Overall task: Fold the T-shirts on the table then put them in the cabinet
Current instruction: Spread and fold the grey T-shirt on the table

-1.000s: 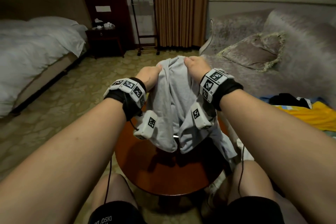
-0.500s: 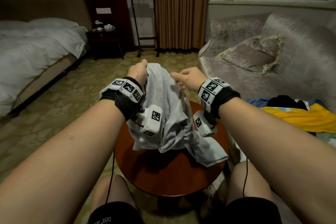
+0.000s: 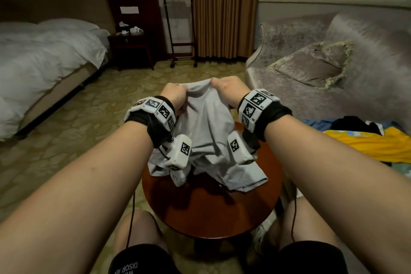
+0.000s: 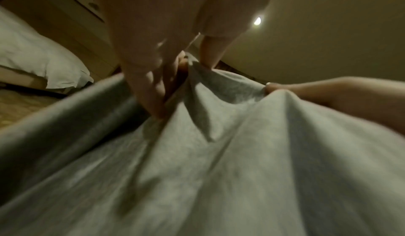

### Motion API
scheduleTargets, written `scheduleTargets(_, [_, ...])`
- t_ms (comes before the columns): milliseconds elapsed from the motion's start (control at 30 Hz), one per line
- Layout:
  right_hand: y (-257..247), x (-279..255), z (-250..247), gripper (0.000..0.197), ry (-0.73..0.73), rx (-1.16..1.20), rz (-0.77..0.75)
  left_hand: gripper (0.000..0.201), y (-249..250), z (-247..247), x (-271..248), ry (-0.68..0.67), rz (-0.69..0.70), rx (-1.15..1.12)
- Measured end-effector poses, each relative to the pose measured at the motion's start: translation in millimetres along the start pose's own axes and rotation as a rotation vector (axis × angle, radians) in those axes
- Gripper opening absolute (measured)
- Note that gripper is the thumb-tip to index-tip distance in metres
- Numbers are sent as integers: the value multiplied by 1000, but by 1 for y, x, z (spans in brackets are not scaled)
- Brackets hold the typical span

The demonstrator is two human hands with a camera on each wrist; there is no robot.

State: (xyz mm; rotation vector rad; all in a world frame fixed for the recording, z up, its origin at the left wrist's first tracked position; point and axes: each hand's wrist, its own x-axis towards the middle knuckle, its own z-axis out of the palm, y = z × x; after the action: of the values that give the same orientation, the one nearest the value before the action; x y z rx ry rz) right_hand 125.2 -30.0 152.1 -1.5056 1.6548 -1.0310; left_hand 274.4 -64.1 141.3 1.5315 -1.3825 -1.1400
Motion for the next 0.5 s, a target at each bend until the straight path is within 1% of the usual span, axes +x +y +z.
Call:
scheduleTargets(33, [-1, 1, 0, 36, 17, 139, 52, 35, -1, 3, -1, -8, 20, 28])
scheduleTargets(67, [-3, 2, 0, 32, 27, 297, 129, 50, -2, 5, -3, 0, 47, 66])
scheduleTargets(100, [-5, 1, 0, 28, 31, 436, 198, 55, -2, 7, -6, 12, 97, 92])
scheduleTargets(133, [-7, -2, 0, 25, 21, 526, 239, 52, 0, 9, -10, 2, 149, 102])
scheduleTargets(167, [-9, -4, -1, 22, 6, 602, 255, 48, 2, 11, -14, -37, 172, 107])
scheduleTargets(233, [-9, -4, -5, 16, -11, 730, 243, 43, 4, 16, -17, -135, 196, 162])
scheduleTargets(300, [-5, -3, -9, 18, -16, 771, 219, 35, 3, 18, -17, -163, 209, 214])
scheduleTargets(367, [-1, -1, -11, 21, -14, 739, 206, 18, 3, 19, -15, -155, 232, 252])
scheduleTargets(400, [0, -1, -12, 22, -8, 708, 202, 13, 3, 18, -14, -140, 252, 281])
scheduleTargets(467, [3, -1, -12, 25, -17, 625, 200, 19, 6, 17, -14, -120, 270, 293])
scheduleTargets(500, [5, -2, -12, 24, -48, 590, 192, 25, 8, 15, -15, -116, 267, 278])
